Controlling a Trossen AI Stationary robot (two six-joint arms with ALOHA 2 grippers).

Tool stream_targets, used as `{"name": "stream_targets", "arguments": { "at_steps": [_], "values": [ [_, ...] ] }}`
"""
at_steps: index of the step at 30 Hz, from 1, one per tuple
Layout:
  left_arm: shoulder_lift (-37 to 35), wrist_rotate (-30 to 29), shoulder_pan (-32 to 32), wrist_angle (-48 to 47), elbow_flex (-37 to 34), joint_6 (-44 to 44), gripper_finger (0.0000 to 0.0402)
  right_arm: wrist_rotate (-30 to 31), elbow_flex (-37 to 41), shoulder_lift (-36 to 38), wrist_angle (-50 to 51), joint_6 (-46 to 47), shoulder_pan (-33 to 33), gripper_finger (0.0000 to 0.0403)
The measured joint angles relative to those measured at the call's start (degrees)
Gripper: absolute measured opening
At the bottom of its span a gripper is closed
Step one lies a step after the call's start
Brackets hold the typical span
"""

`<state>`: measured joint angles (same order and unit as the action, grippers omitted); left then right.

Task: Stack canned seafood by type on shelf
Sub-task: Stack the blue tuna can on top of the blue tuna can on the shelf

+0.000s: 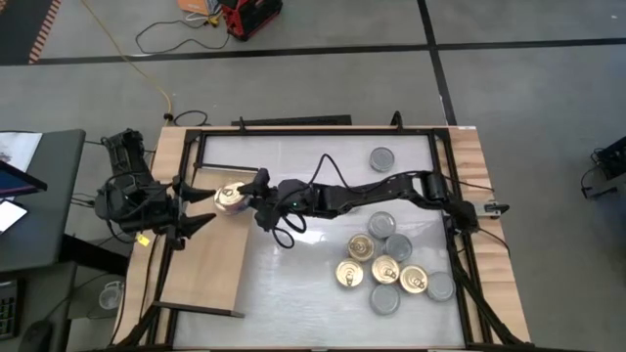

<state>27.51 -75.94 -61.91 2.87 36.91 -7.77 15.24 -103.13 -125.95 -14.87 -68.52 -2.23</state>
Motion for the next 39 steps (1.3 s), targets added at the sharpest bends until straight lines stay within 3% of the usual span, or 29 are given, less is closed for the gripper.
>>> {"name": "stream_targets", "arguments": {
  "at_steps": [7,12,15,20,24,28,32,39],
  "values": [
    [1.1,0.0,0.0,-0.8,0.0,-0.4,0.0300,-0.6,-1.7,0.0,0.5,1.4,-0.2,0.0268],
    [0.6,1.6,0.0,-1.2,0.0,2.3,0.0300,-4.3,-2.4,0.1,2.3,3.6,0.2,0.0299],
    [0.6,7.5,0.0,-2.7,0.0,6.9,0.0300,-4.9,-2.4,0.1,2.3,3.6,0.2,0.0309],
    [0.5,22.1,0.0,-3.2,0.0,15.2,0.0300,-5.5,-2.4,0.0,2.2,4.5,0.4,0.0310],
    [0.6,32.1,1.3,-2.2,0.0,16.3,0.0300,-6.7,-2.4,0.0,0.8,5.6,0.8,0.0311],
    [0.6,37.1,4.4,-2.3,0.0,15.3,0.0300,-9.6,-2.4,0.0,0.9,5.7,1.8,0.0311],
    [0.6,36.8,6.9,-3.1,0.0,15.1,0.0300,-9.6,-2.4,-0.8,-0.5,5.7,2.4,0.0311],
    [0.6,27.7,9.9,-9.8,0.0,6.4,0.0300,-10.2,-2.4,-2.7,-1.1,3.2,2.2,0.0311]
  ]
}}
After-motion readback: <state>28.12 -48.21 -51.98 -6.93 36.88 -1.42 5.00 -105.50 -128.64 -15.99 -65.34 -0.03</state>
